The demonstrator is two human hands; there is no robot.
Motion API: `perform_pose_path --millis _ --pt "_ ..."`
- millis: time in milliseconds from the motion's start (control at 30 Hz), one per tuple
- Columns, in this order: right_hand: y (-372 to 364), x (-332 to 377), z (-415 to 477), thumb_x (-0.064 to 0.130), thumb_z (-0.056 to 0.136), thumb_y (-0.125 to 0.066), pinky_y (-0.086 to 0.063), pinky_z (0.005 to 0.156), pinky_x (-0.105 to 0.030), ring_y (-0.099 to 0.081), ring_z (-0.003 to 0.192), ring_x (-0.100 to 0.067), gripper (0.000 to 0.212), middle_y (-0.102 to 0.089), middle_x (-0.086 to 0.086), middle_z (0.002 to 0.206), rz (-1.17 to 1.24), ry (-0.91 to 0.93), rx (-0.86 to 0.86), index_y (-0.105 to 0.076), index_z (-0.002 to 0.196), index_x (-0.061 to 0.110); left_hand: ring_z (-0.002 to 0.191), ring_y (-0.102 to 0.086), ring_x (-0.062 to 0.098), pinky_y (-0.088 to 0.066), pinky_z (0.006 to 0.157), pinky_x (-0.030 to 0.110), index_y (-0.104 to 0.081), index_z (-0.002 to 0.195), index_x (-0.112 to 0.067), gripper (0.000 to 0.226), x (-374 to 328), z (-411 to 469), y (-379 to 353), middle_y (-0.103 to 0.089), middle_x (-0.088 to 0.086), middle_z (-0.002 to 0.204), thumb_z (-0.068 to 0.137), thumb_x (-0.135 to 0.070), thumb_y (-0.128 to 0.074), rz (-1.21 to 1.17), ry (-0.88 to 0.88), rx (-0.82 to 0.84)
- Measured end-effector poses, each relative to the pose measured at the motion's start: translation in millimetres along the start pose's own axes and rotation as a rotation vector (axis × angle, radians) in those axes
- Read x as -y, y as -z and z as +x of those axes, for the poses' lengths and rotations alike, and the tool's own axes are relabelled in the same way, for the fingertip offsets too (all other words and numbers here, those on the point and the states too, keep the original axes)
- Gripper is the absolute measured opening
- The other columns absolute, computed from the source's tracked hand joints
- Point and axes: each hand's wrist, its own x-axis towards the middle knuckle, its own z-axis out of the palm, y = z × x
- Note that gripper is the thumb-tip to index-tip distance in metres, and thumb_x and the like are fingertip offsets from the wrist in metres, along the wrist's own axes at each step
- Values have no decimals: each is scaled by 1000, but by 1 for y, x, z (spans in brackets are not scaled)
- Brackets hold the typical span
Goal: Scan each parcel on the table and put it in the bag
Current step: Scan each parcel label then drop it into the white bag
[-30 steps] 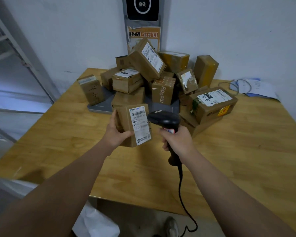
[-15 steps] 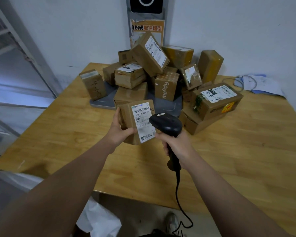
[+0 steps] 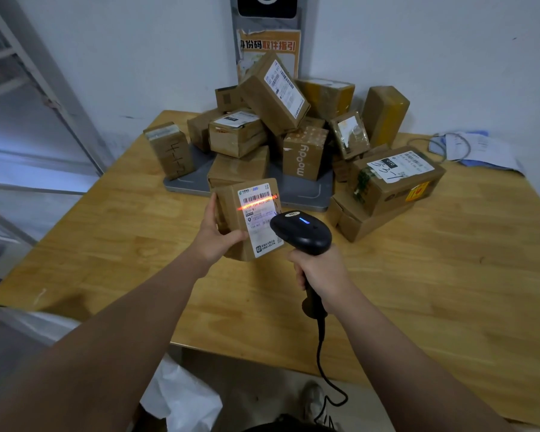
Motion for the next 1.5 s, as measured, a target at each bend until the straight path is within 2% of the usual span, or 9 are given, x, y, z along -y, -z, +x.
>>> perform_pose_path --millis 167,367,633,833,1033,1167,1267,1400,1500 --pt "0 -3 -1 12 86 -68 -43 49 -26 -46 45 -15 22 -50 -3 50 76 35 41 -60 69 23 127 -40 18 -42 93 35 -4 151 -42 105 2 -5 1 -39 -1 137 79 -16 -77 -37 -11 -25" --pt "-22 0 1 9 87 -67 -44 49 -27 -47 46 -17 12 -50 -7 53 65 95 150 -67 78 17 104 -50 5 -44 70 16 -7 151 -36 96 8 -36 14 -45 -15 114 84 -11 -71 -166 -11 -173" --pt "-124 -13 -10 11 86 -70 -44 58 -35 -46 47 -19 28 -49 -6 49 -79 84 527 -63 59 12 99 -53 -3 -48 67 14 -13 151 -31 90 69 -134 91 -46 -19 114 85 -10 -71 -182 56 -553" --pt "-201 -39 -43 7 84 -71 -44 52 -25 -47 44 -15 25 -51 -2 47 -169 22 735 -60 62 12 115 -48 12 -50 74 22 -14 150 -34 87 128 -225 135 -43 -6 129 87 -8 -67 -273 180 -757" --pt "-267 -79 -60 13 83 -71 -43 53 -27 -49 43 -12 31 -51 0 44 -379 -95 807 -56 56 11 102 -55 -1 -55 73 18 -18 149 -27 82 204 -269 152 -50 -9 119 87 -1 -65 -340 378 -842" --pt "-300 -114 -63 16 83 -72 -43 52 -26 -49 40 -10 31 -52 1 43 -455 -167 812 -56 57 12 116 -53 19 -50 96 47 -18 150 -26 86 254 -274 168 -48 -2 125 84 -13 -72 -412 590 -868" --pt "-322 -144 -63 16 83 -71 -45 53 -26 -52 40 -9 26 -53 3 43 -504 -203 801 -59 61 13 123 -47 34 -47 99 49 -20 148 -29 99 297 -277 177 -38 11 138 69 -47 -76 -237 857 -901" --pt "-351 -187 -61 15 84 -70 -46 55 -27 -55 43 -8 19 -56 3 45 -559 -275 849 -60 68 12 124 -39 44 -41 100 50 -5 153 -29 98 342 -278 188 -27 21 142 80 -46 -69 -98 1183 -994" --pt "-372 -219 -59 18 84 -71 -45 53 -26 -57 50 -13 12 -58 -2 60 -594 -338 875 -62 83 10 126 -33 43 -30 104 52 -6 152 -24 99 370 -276 193 -26 22 142 79 -50 -68 257 1268 -949"
